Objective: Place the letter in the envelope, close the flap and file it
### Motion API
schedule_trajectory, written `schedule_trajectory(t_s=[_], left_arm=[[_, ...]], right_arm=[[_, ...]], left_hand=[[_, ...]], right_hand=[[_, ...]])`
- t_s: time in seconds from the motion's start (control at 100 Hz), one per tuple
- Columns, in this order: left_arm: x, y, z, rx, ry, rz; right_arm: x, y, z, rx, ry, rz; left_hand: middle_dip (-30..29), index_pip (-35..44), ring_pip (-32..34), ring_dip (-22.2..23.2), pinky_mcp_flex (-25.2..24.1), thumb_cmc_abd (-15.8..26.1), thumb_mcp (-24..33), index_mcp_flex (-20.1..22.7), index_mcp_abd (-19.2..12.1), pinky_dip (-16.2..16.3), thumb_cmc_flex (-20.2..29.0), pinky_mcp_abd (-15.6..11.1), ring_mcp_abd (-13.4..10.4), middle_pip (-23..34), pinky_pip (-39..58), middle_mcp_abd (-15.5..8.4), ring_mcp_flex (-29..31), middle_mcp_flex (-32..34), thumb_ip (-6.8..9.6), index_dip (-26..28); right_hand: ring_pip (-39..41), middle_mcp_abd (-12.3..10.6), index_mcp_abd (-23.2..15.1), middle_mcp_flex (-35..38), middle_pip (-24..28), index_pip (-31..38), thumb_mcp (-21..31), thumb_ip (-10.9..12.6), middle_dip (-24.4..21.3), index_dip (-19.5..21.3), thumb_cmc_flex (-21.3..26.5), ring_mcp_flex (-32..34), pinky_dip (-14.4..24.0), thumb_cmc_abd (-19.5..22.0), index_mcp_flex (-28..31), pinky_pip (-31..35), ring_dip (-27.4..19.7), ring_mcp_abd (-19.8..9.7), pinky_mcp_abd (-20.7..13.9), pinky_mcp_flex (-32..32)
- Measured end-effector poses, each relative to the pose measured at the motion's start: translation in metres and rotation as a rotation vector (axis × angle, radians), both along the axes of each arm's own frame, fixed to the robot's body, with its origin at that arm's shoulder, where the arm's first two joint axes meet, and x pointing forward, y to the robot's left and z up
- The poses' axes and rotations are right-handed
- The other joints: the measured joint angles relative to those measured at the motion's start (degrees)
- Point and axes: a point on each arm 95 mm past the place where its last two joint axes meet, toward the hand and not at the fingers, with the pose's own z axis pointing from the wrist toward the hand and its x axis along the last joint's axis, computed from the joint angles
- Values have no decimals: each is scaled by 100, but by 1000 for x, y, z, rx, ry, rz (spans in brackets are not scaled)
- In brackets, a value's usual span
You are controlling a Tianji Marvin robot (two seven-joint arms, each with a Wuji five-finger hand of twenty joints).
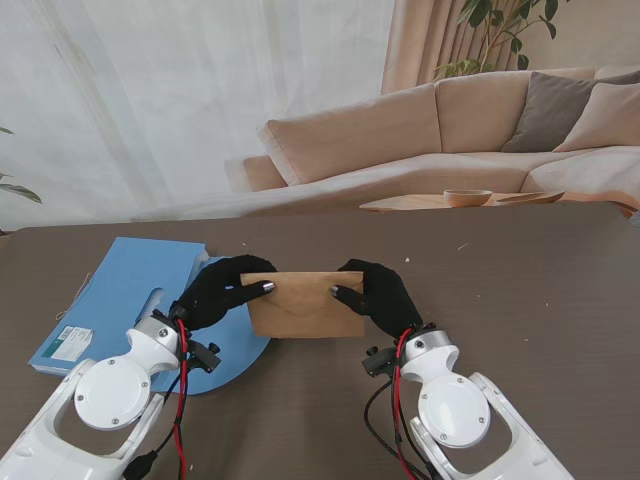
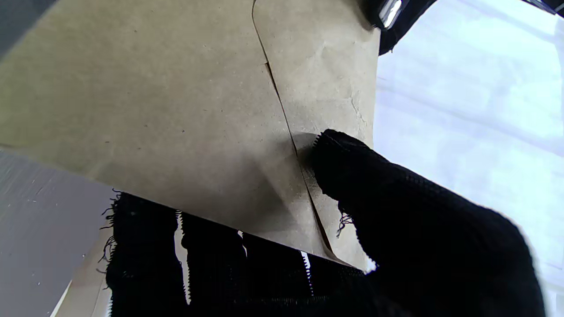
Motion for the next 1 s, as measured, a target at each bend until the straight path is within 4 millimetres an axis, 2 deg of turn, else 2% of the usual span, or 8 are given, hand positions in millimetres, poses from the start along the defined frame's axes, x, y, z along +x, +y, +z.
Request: schedule_trajectory(t_s=[0.06,0.12,0.17,0.28,0.51,0.85,0.91,1.0], left_arm=[[-1,1,0,5,7,-3],[-1,3,0,12,12,-9],[-2,4,0,27,10,-11],[-1,9,0,105,-17,-6],[5,16,0,295,-47,43],[34,40,-10,890,-53,171],[39,49,-13,933,-25,210],[44,60,-19,951,23,263]], right_arm=[[-1,-1,0,6,-2,-17],[-2,-3,0,10,1,-33],[-3,-4,0,16,4,-47],[-6,-8,-1,40,10,-89],[-15,-16,-4,84,16,-166],[-21,-23,-13,120,-27,-267],[-21,-25,-15,139,-21,-275],[-22,-28,-18,168,-9,-282]], left_hand=[[-526,-526,-478,-214,-126,0,471,-377,68,0,-701,-2,-83,-279,-482,-66,-326,-545,0,-442],[-775,-828,-883,-383,-227,-123,612,-713,115,-95,-1032,-13,-214,-541,-959,-134,-601,-992,0,-681],[-931,-1028,-1231,-509,-255,-207,595,-974,115,-118,-1200,-67,-290,-725,-1323,-204,-744,-1286,0,-790],[-1056,-1193,-1530,-579,-279,-244,575,-1239,113,-112,-1447,-89,-367,-887,-1992,-272,-889,-1588,0,-916],[-1068,-1243,-1775,-580,-54,-244,336,-1262,112,525,-1452,-90,-408,-889,-2913,-283,-938,-1593,0,-921],[-1068,-1310,-1777,-522,67,-198,82,-1313,89,676,-1507,-97,-471,-889,-2960,-383,-938,-1593,0,-929],[-982,-1317,-1777,-487,81,-43,-296,-1313,89,808,-1442,-99,-489,-889,-3038,-384,-938,-1593,0,-929],[-970,-1317,-1777,-449,91,-1,-453,-1313,89,825,-1393,-100,-489,-889,-3077,-385,-938,-1591,0,-929]], right_hand=[[18,15,7,55,11,5,0,0,1,3,0,34,0,0,0,8,1,1,0,11],[60,24,8,55,11,8,0,0,1,3,0,36,2,0,0,16,1,1,0,52],[65,32,12,55,11,8,0,0,6,4,0,74,6,0,0,69,1,17,0,68],[85,77,75,226,75,9,17,0,15,64,0,83,9,-2,1,79,2,69,21,117],[137,103,155,226,75,10,63,0,50,70,0,84,18,-8,65,160,4,72,71,127],[148,153,213,226,75,10,64,0,71,82,0,85,20,-8,65,207,5,139,75,117],[150,157,215,226,75,10,64,0,83,134,0,85,58,-8,65,207,5,146,76,75],[151,186,219,226,75,10,64,0,87,138,3,85,63,-8,65,207,5,149,79,62]])
